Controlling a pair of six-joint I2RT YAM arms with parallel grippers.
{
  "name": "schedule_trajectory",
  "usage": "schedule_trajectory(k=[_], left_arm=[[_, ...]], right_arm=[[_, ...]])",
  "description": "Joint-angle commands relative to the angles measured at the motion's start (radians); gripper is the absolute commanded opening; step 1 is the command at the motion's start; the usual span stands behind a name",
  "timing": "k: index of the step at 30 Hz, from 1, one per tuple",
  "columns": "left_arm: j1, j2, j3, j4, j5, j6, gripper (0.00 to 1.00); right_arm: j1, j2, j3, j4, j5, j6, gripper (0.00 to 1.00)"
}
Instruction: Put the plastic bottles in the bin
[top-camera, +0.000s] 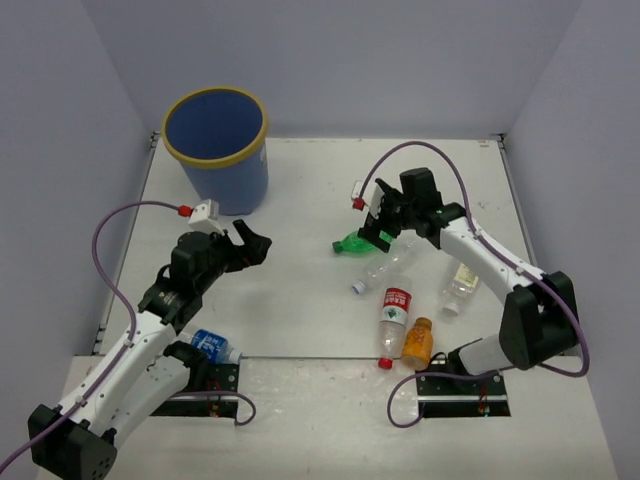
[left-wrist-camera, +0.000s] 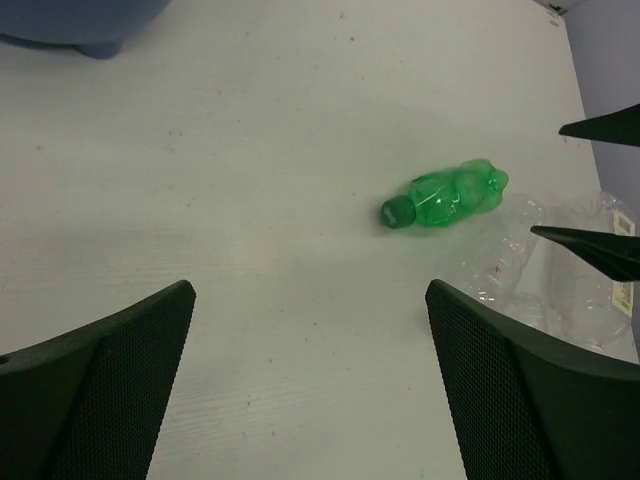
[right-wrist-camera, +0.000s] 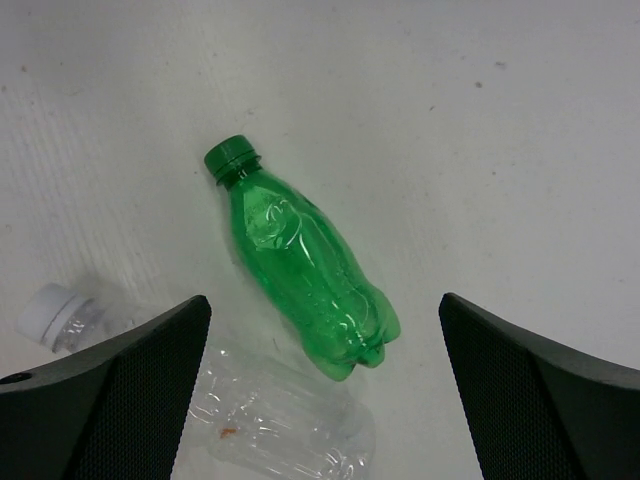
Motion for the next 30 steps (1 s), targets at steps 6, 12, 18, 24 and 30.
schedule_trajectory(k=[6, 12, 18, 24, 30], left_arm=[[-0.006, 0.025, -0.044, -0.022, -0.103, -0.065, 1.0], [-0.006, 0.003, -0.036, -0.035, -0.16, -0.065, 1.0], [-0.006, -0.055, -0.058, -0.039, -0.209, -0.066, 1.0], [-0.006, -0.037, -0.048, -0.048, -0.215, -0.064, 1.0], [-0.006, -0.017, -0.055, 0.009, -0.131, -0.015, 1.0]], right_arm=[[-0.005, 0.301, 0.217, -0.262, -0.022, -0.116, 0.99], [-0.007, 0.422, 0.267, -0.269, 0.093, -0.093, 0.99], [-0.004, 0.512, 0.347, -0.296, 0.149, -0.082, 0.88], [-0.004, 0.496, 0.351, -0.289, 0.099, -0.114, 0.62], [-0.005, 0.388, 0.324, -0.223, 0.027, -0.094, 0.32]])
